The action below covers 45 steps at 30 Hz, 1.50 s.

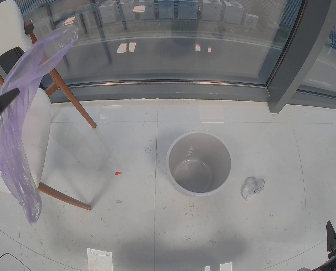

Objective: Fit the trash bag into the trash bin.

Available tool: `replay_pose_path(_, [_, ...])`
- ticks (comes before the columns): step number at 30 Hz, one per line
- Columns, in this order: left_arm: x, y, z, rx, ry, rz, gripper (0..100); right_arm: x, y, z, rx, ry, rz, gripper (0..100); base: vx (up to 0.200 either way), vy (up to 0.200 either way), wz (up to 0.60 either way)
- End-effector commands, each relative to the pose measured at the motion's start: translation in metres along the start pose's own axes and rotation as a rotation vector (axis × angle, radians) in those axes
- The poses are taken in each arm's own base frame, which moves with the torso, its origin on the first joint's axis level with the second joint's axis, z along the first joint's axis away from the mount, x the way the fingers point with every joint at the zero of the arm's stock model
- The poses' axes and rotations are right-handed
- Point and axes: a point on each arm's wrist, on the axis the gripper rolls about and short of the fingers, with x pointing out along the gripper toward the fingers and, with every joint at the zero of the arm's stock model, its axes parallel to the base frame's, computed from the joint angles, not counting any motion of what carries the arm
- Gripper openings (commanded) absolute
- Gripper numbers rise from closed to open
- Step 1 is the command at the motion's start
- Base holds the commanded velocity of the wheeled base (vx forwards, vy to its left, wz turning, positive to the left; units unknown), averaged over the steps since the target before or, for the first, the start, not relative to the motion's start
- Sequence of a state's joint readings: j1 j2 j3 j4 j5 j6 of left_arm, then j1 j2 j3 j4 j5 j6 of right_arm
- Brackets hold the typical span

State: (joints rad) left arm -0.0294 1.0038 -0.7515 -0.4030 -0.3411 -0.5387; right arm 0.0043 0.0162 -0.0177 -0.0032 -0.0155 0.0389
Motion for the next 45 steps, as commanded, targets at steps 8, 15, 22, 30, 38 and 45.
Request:
replay_pose_path(8, [-0.006, -0.026, -0.004, -0.023, 0.220, -0.508, 0, 0.000, 0.000, -0.005, 0.007, 0.003, -0.001, 100, 0.000, 0.000, 0.00])
replay_pose_path(15, [0.009, -0.026, -0.001, 0.001, 0.258, -0.639, 0, 0.000, 0.000, -0.005, 0.007, 0.005, -0.004, 100, 0.000, 0.000, 0.00])
replay_pose_path(22, [0.041, -0.020, -0.008, 0.002, 0.266, -0.674, 0, 0.000, 0.000, -0.005, 0.007, 0.001, -0.006, 100, 0.000, 0.000, 0.00])
replay_pose_path(30, [0.081, -0.035, -0.013, -0.039, 0.258, -0.671, 0, 0.000, 0.000, -0.005, 0.007, 0.001, -0.006, 100, 0.000, 0.000, 0.00])
replay_pose_path(38, [0.123, -0.048, -0.035, -0.063, 0.245, -0.684, 0, 0.000, 0.000, -0.005, 0.007, 0.001, -0.006, 100, 0.000, 0.000, 0.00])
replay_pose_path(45, [0.151, -0.039, -0.064, -0.075, 0.282, -0.674, 0, 0.000, 0.000, -0.005, 0.007, 0.001, -0.006, 100, 0.000, 0.000, 0.00])
